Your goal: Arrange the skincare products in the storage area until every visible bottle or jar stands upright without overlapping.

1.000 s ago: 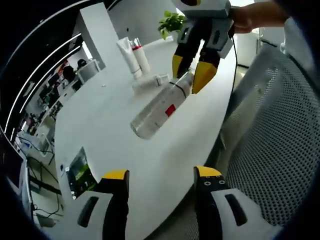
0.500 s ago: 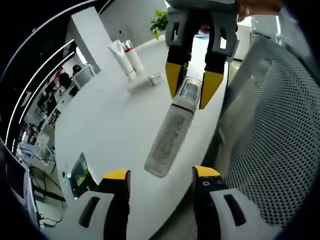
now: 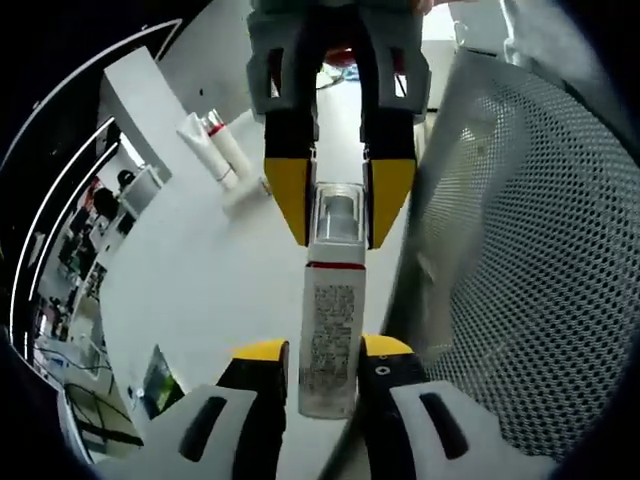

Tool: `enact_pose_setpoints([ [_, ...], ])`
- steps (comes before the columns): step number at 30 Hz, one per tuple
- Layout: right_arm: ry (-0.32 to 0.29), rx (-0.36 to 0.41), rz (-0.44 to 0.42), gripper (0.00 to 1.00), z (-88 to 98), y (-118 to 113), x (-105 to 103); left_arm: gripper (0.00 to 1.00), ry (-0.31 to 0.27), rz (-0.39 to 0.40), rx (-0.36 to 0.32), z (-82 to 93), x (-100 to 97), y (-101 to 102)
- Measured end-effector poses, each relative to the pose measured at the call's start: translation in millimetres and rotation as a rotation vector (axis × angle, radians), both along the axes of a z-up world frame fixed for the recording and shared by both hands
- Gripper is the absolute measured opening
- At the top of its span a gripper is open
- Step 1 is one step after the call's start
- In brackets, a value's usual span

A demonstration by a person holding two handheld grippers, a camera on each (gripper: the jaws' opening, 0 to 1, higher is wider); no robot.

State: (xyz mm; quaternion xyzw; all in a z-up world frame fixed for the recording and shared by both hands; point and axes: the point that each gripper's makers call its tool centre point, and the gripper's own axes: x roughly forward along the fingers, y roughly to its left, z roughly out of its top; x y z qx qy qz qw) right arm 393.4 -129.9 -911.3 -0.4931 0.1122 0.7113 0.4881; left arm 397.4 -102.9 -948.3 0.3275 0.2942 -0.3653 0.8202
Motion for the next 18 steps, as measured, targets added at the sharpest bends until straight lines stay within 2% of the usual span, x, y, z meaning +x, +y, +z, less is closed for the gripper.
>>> enact_pose_setpoints([
  [3,0.006,0.002,0.023,0.12,1.7,1,-2,0.19,0.018,-0.007,0.002,-2.6,-3.0,0],
  [6,0.056,-0.014,0.017,0.13,-0.9,2,-5,0.18,0.066,0.001,-0.008,-5.3,-7.9,0],
  [7,0.083,-0.027,0.007,0.13,-3.1,1,-8,0.18,0.116,0.013,-0.034,-8.1,-13.6,-2],
  [9,0.109,-0.027,-0.021,0.13,-4.2,2,-8,0.18,0.138,0.018,-0.038,-8.9,-15.6,0],
  [10,0.11,-0.019,-0.032,0.13,-3.4,3,-6,0.18,0.181,0.044,-0.074,-10.4,-20.0,-2],
  [11,0.144,0.005,-0.064,0.15,-2.2,5,-5,0.18,0.195,0.064,-0.089,-10.7,-20.5,-1],
  [12,0.172,0.027,-0.094,0.16,-0.1,7,-2,0.18,0.217,0.091,-0.148,-7.0,-19.4,-4],
  [13,0.212,0.044,-0.118,0.18,2.0,8,-2,0.18,0.236,0.106,-0.175,-5.6,-19.6,-4],
  [15,0.298,0.08,-0.185,0.2,6.2,9,2,0.18,0.246,0.12,-0.227,0.5,-18.3,-7],
  [16,0.33,0.082,-0.218,0.21,6.0,7,6,0.17,0.255,0.131,-0.233,0.7,-18.3,-5],
  [18,0.374,0.108,-0.264,0.22,8.8,6,11,0.17,0.271,0.154,-0.289,4.4,-16.7,-7],
])
